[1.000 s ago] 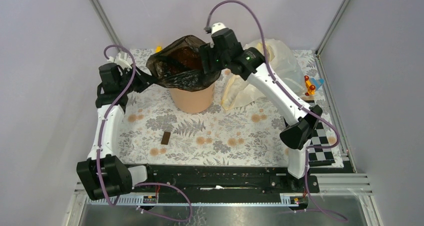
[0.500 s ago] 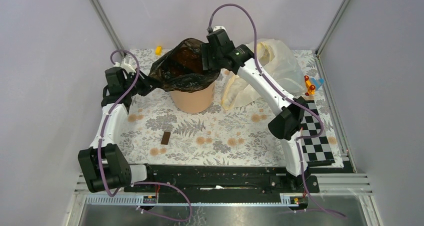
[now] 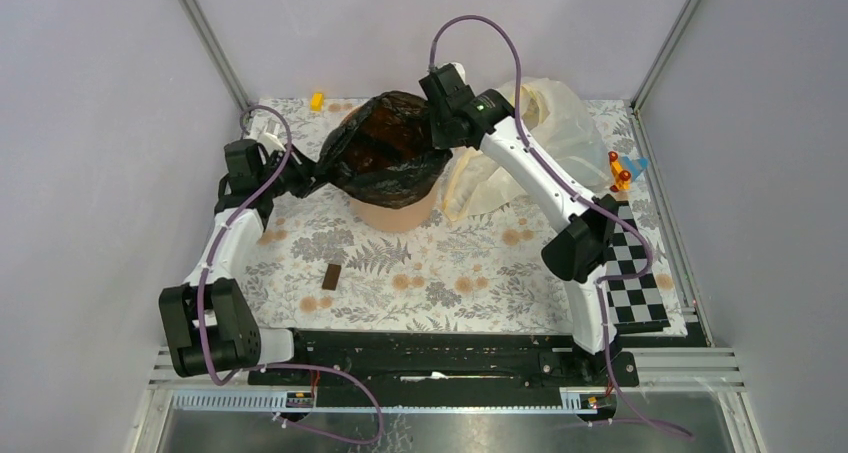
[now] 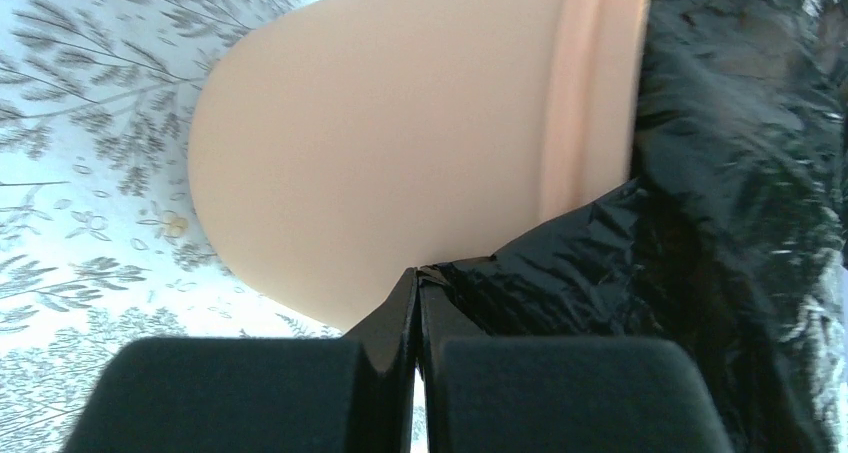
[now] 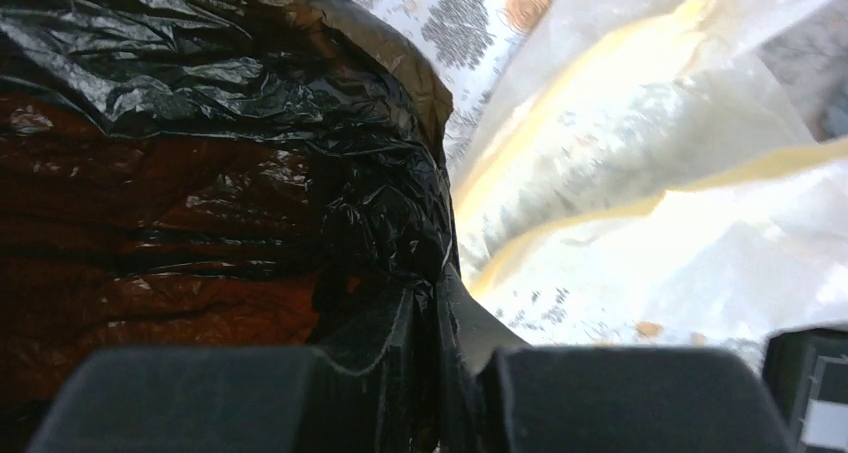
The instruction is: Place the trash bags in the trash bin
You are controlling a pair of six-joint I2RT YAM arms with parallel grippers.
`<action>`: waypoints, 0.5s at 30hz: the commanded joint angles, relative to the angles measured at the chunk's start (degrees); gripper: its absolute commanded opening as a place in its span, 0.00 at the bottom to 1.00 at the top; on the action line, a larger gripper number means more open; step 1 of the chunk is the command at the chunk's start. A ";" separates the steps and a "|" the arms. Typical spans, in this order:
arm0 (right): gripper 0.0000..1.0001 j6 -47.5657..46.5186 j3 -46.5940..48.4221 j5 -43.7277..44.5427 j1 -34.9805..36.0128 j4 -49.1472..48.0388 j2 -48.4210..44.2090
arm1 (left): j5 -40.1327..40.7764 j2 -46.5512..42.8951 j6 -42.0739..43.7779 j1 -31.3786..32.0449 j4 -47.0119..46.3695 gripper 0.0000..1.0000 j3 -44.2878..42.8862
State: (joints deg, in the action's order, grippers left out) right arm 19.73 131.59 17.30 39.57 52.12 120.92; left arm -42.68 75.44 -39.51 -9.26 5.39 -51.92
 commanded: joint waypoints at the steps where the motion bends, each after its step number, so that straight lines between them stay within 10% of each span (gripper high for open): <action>1: 0.08 -1.43 -0.45 0.57 1.03 6.51 -9.19 | -5.83 -3.60 -1.79 2.93 -4.19 0.00 0.32; 8: 0.09 -2.01 -15.73 0.53 1.03 9.70 -20.76 | -6.38 -13.84 0.05 6.59 2.65 0.04 3.94; 15: 0.13 -2.47 -26.98 -1.43 0.95 5.86 -28.26 | -1.04 -21.04 8.58 6.61 17.52 0.60 4.03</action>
State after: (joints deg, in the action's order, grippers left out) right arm 17.32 106.96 18.31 40.14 61.43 96.40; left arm -47.13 56.77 -37.06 -2.48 14.26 -47.20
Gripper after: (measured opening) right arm 0.141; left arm 0.521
